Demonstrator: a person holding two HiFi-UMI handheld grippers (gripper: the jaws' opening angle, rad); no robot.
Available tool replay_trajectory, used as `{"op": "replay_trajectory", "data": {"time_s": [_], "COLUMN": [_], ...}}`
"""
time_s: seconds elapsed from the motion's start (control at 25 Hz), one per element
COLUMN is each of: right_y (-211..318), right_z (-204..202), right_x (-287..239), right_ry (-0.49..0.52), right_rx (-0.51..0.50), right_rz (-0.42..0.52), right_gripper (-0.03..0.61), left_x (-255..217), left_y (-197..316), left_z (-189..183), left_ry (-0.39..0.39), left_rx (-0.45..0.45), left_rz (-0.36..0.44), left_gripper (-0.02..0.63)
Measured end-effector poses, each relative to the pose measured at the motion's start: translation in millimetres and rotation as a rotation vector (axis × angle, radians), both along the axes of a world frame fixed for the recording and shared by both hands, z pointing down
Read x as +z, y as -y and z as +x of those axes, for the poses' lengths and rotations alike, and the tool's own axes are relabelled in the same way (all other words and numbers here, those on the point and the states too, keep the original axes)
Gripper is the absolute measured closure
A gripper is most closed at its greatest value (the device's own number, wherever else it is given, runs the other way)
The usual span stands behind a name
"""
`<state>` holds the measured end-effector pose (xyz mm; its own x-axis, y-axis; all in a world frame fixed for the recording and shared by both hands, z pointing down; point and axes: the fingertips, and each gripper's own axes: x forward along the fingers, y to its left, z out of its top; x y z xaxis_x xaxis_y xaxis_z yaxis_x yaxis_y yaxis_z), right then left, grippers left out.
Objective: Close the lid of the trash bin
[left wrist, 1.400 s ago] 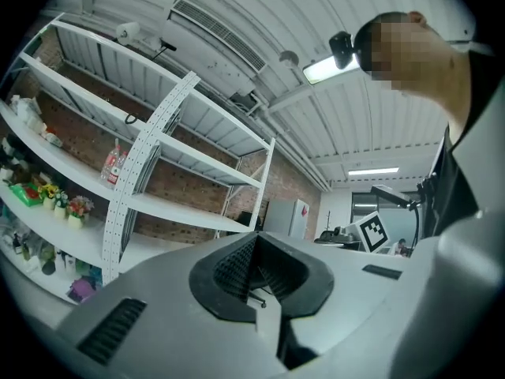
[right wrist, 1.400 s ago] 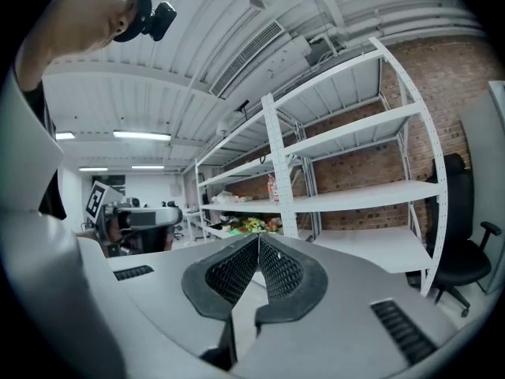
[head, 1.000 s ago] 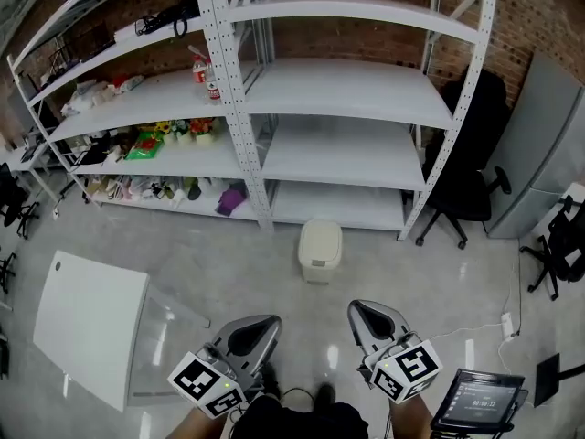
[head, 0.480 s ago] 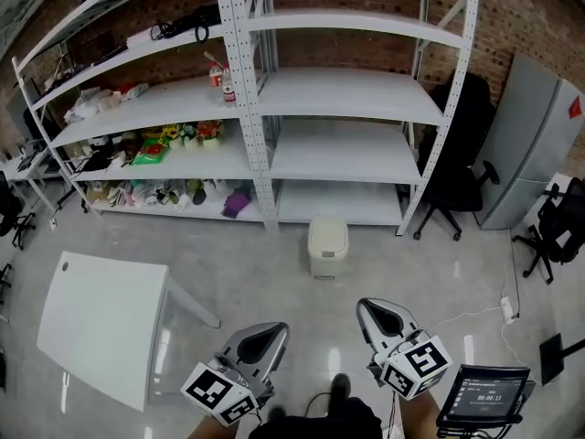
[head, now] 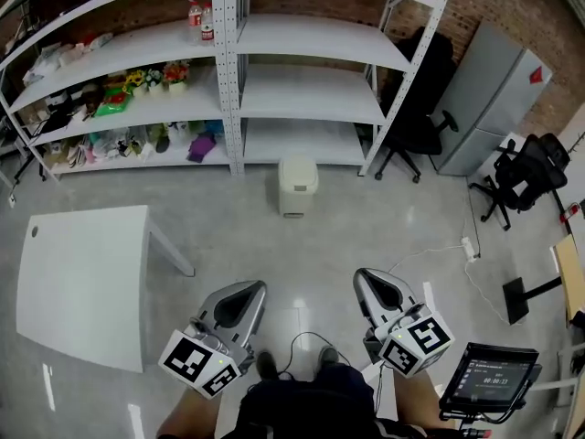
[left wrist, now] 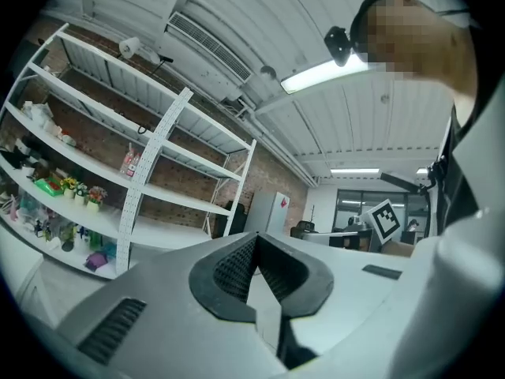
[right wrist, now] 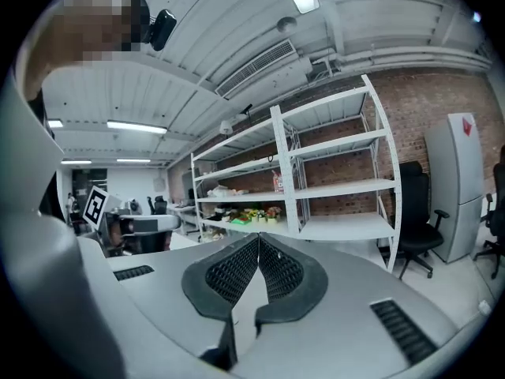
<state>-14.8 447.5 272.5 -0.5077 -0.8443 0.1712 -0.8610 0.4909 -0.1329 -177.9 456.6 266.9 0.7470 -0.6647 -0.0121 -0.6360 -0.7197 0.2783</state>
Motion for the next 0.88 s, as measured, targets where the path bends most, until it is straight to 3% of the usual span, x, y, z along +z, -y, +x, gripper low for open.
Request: {"op": "replay_trajectory", "data": {"time_s": [0.28, 0.68, 0.88], "right_y": [-57, -152, -176], "right_z": [33, 121, 133], "right_x": [-7, 8, 3], "right_ry": [0.011, 0.034, 0.031], "right_rx": [0.028, 0.000, 0.007], "right_rz": [0.042, 0.015, 0.023], "right_gripper": [0.571, 0.571, 0.571], "left_x": [-8, -7, -9], "left_y": [-53, -142, -176], "left_z": [24, 106, 114], "left_ry": [0.002, 0.049, 0.065], "left_rx": [-0.003, -0.052, -0.057], "left_rz": [0.002, -0.074, -0.087], "left_gripper": [0.623, 0.623, 0.623]}}
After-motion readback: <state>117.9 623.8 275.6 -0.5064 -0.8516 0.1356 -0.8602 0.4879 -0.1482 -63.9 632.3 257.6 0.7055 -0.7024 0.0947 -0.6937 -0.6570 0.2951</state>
